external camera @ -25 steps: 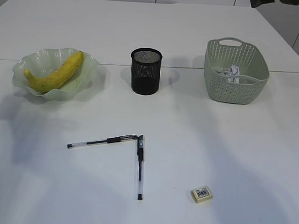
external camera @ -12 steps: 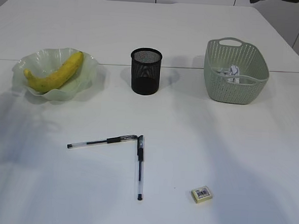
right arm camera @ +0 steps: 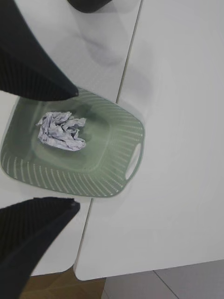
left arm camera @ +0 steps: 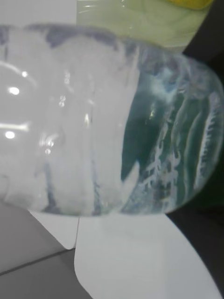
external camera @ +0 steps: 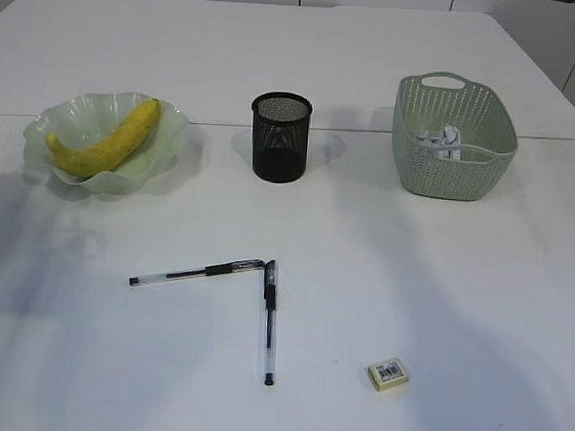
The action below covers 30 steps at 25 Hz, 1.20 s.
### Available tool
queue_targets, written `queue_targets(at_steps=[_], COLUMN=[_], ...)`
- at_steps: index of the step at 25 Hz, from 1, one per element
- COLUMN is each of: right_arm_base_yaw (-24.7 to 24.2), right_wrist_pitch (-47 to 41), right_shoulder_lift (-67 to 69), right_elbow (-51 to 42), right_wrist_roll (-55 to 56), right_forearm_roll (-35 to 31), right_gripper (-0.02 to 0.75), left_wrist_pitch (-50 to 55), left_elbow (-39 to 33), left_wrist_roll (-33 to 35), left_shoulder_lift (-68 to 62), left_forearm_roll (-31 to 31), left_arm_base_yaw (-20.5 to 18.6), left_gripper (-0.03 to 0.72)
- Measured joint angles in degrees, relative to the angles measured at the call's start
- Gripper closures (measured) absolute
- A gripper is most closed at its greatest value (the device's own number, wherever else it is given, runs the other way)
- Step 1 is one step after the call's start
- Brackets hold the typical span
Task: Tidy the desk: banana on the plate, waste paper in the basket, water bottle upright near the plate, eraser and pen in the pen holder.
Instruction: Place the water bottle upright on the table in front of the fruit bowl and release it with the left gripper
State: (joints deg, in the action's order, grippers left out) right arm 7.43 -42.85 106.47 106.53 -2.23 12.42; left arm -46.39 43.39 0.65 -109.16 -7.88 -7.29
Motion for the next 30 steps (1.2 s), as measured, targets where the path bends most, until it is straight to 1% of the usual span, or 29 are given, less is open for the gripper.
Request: queue_targets(at_steps=[4, 13, 17, 26, 30], right_arm_base_yaw=[0.0, 0.0, 0.0, 0.0, 0.0], right_wrist_pitch=[0.1, 1.8, 3.0, 7.3, 7.8], right_shoulder_lift=[0.0, 0.0, 0.0, 0.0, 0.0], right_elbow=[0.0, 0.0, 0.0, 0.0, 0.0], right_wrist_roll=[0.0, 0.0, 0.0, 0.0, 0.0], right_forearm_roll=[0.6, 0.9, 0.9, 0.9, 0.9], right_gripper=[0.253, 0.253, 0.253, 0.253, 0.253], left_wrist_pitch=[-4.5, -14.6, -15.8, -16.7, -16.8], left_elbow=[0.0, 0.4, 0.5, 0.7, 0.7], left_wrist_roll=[-3.4, -8.5, -9.7, -9.9, -9.9], left_shoulder_lift=[-3.5, -9.7, -11.5, -15.0, -15.1], left_forearm_roll=[1.2, 2.2, 2.9, 7.9, 7.9], left_arm_base_yaw=[0.0, 0.0, 0.0, 0.0, 0.0], left_gripper=[0.314, 0.314, 0.314, 0.314, 0.314])
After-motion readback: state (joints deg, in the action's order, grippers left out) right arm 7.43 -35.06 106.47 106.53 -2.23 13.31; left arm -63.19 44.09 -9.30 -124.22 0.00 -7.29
